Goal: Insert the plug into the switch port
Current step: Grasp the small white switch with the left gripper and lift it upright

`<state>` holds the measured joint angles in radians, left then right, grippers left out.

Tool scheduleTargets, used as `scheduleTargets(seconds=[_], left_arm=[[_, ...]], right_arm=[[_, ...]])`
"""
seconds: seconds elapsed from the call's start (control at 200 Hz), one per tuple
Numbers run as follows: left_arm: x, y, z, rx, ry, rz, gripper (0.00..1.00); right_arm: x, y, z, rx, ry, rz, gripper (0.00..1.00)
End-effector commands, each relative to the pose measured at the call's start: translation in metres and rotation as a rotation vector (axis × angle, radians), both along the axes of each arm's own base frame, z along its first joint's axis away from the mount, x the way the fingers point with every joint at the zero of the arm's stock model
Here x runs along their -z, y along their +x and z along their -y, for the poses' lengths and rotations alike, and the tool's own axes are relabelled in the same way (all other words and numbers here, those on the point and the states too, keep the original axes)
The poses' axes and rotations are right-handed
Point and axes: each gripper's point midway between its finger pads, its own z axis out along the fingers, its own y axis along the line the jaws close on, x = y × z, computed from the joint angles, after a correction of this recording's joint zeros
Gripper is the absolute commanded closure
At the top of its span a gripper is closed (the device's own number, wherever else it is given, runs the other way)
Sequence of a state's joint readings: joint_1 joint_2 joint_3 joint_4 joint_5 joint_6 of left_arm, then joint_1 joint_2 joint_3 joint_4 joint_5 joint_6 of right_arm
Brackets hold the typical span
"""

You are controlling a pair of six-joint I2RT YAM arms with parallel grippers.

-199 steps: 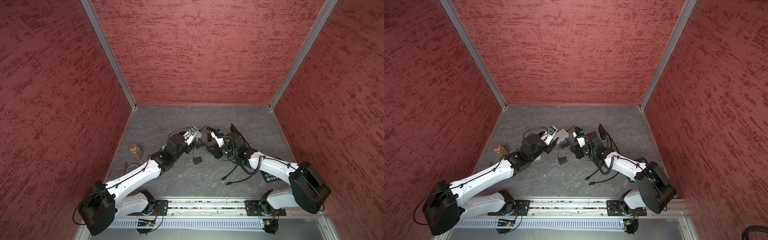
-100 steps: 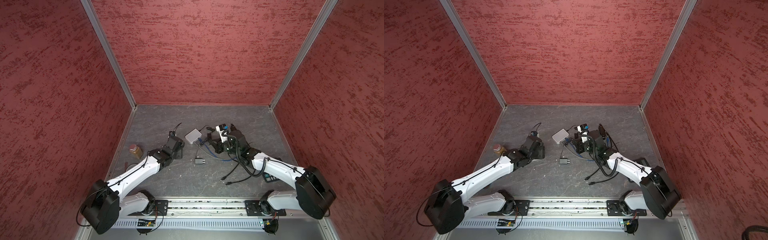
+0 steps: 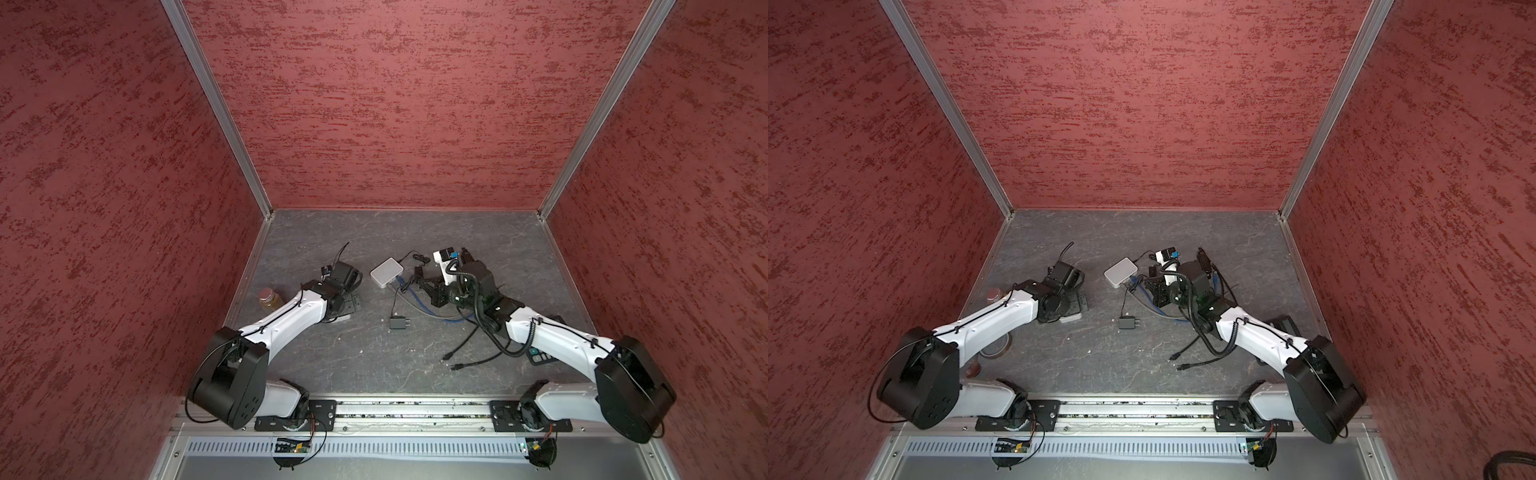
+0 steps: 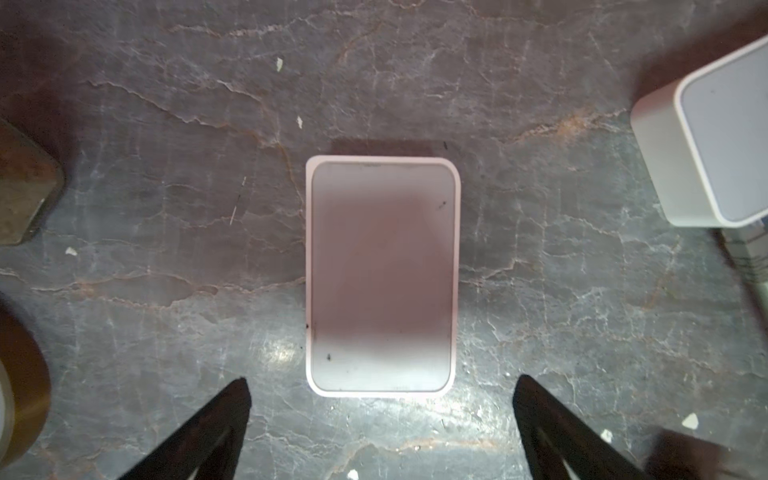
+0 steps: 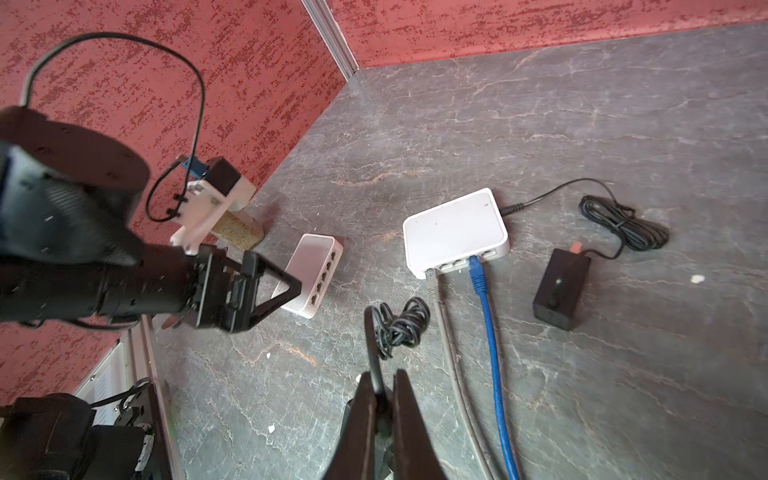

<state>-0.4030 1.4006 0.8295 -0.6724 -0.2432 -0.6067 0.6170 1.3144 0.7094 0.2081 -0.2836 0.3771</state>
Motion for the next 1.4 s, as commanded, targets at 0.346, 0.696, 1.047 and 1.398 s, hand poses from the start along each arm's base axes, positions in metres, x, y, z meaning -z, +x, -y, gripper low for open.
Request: scheduleTargets(seconds=[0.346,0.696,1.047,1.398], left_arm=[[0.019,0.039,0.0,-0.016,-0.002,-0.043,0.01],[0.046,0.036,-0.006,-0.036,0.043,-0.146,0.18],[0.06,0.036,0.006,0.005,-0.018,-0.136,0.59],[-0.015,0.059,0.066,0.335,-0.039,0.246,0.96]], right_arm=[[-0.009,0.002,0.001,0.002,0.03,0.036,1.0],[-0.007,0.002,-0.001,-0.007,0.032,0.033,1.0],[-0.008,0.003,0.0,0.0,0.028,0.038,1.0],[-0.005,0.006,-0.007,-0.025,0.057,0.003,1.0]])
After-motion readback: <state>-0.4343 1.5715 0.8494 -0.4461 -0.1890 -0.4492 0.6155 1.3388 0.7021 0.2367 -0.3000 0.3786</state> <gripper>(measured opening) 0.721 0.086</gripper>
